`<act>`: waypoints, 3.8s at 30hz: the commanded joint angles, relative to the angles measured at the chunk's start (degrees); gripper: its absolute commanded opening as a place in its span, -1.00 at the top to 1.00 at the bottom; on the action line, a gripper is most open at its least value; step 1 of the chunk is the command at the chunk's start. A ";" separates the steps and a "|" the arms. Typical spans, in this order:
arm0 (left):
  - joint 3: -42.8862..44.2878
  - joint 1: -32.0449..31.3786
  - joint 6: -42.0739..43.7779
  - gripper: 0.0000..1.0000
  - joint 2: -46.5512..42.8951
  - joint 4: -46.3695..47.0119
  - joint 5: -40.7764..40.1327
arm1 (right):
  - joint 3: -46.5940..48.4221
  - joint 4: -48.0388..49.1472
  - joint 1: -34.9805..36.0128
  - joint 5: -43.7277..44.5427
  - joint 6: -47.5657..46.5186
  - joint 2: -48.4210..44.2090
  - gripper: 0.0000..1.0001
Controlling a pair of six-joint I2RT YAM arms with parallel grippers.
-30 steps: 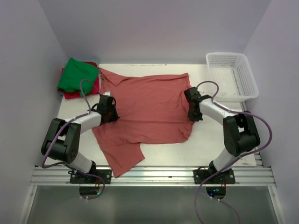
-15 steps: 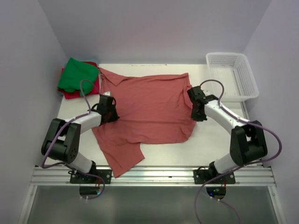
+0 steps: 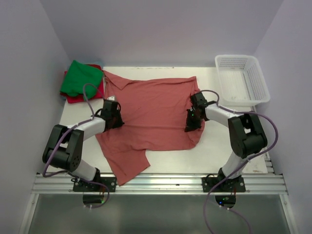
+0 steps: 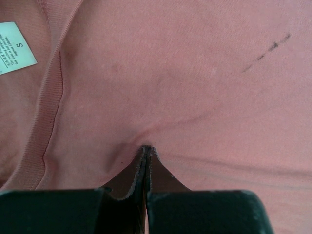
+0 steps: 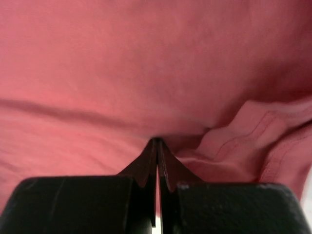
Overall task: Fold and stack the t-shirts
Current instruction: Flatten out the tshirt
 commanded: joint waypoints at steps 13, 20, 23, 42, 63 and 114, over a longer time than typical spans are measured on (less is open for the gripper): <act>-0.85 1.01 0.37 1.00 -0.65 -0.53 -0.45 | 4.75 -29.93 0.07 42.61 3.15 -4.82 1.00; -1.64 1.36 0.54 1.00 -1.34 -0.53 -0.01 | 6.95 -32.83 -0.37 45.87 5.08 3.88 1.00; -2.08 1.36 0.54 1.00 -2.40 -0.61 -0.80 | 6.16 -29.68 0.07 43.86 5.17 -3.80 1.00; -2.26 1.36 0.28 1.00 -5.21 -2.54 -2.56 | 10.90 -1.56 -3.33 12.78 -6.88 -9.40 1.00; -4.19 1.36 -0.51 1.00 -7.77 -4.22 -7.31 | 20.66 10.15 -14.52 -17.16 -4.06 18.21 1.00; -10.43 5.58 -0.78 1.00 -13.46 -2.99 1.99 | 17.34 -6.93 -12.33 22.73 -5.71 -7.34 1.00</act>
